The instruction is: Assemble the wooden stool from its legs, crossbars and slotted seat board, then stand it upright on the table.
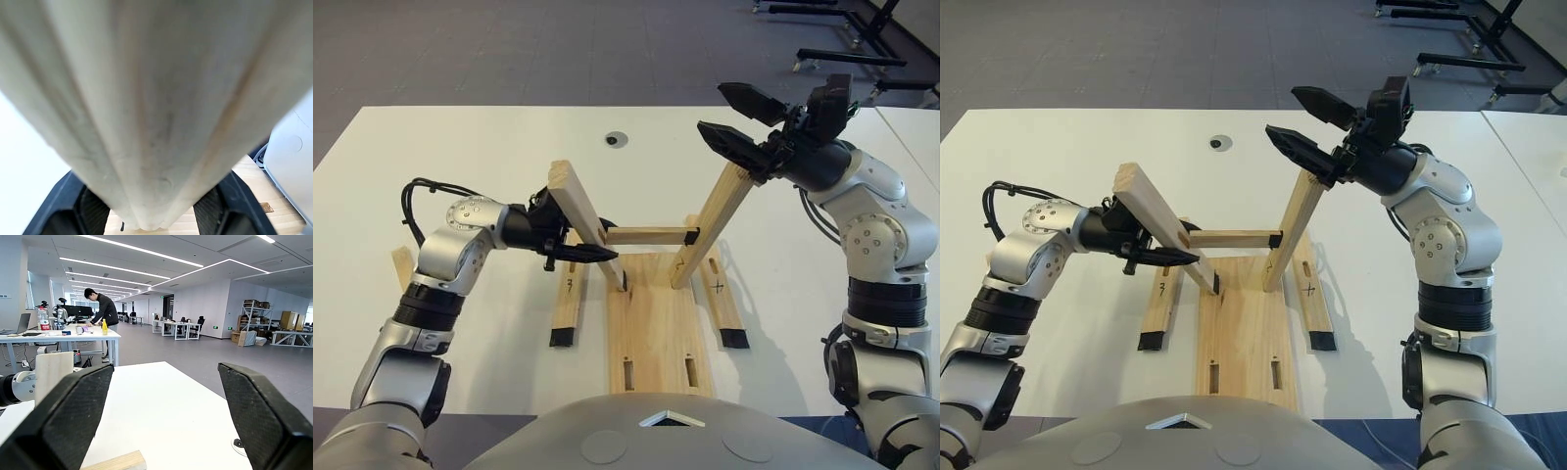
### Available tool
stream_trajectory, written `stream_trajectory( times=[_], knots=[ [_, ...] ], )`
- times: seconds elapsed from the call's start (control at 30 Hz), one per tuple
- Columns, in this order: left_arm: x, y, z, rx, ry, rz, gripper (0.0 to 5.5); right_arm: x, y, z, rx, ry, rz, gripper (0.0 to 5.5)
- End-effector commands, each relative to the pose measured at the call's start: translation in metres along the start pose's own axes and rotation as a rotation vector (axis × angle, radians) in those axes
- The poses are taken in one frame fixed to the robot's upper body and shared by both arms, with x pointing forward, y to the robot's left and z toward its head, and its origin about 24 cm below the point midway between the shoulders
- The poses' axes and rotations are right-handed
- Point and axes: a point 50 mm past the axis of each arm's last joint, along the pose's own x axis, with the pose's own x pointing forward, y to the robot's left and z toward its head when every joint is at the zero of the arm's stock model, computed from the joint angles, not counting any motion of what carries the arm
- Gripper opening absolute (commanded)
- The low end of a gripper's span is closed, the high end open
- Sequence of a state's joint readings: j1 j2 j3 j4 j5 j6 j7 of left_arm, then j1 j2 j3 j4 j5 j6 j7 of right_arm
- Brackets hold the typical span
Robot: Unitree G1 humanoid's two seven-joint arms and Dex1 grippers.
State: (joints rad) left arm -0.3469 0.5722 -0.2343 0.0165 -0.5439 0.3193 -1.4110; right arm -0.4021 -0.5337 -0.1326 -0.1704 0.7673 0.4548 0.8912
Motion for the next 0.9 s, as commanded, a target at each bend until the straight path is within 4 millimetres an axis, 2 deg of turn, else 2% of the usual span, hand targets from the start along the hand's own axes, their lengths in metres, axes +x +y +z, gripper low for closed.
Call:
stream_trajectory(
  times=[0.03, 0.43, 0.9],
  knots=[
    [0.022, -0.011, -0.026, -0.132, 0.057, -0.117, 2.03, 0.003, 0.009, -0.028, 0.091, 0.082, 0.028, 3.92],
    [0.019, -0.005, -0.035, -0.205, 0.025, -0.089, 2.03, 0.005, 0.01, -0.03, 0.095, 0.084, 0.034, 3.92],
    [0.029, -0.009, -0.04, -0.202, 0.182, -0.122, 2.03, 0.014, 0.02, -0.022, 0.065, 0.08, 0.088, 3.92]
  ],
)
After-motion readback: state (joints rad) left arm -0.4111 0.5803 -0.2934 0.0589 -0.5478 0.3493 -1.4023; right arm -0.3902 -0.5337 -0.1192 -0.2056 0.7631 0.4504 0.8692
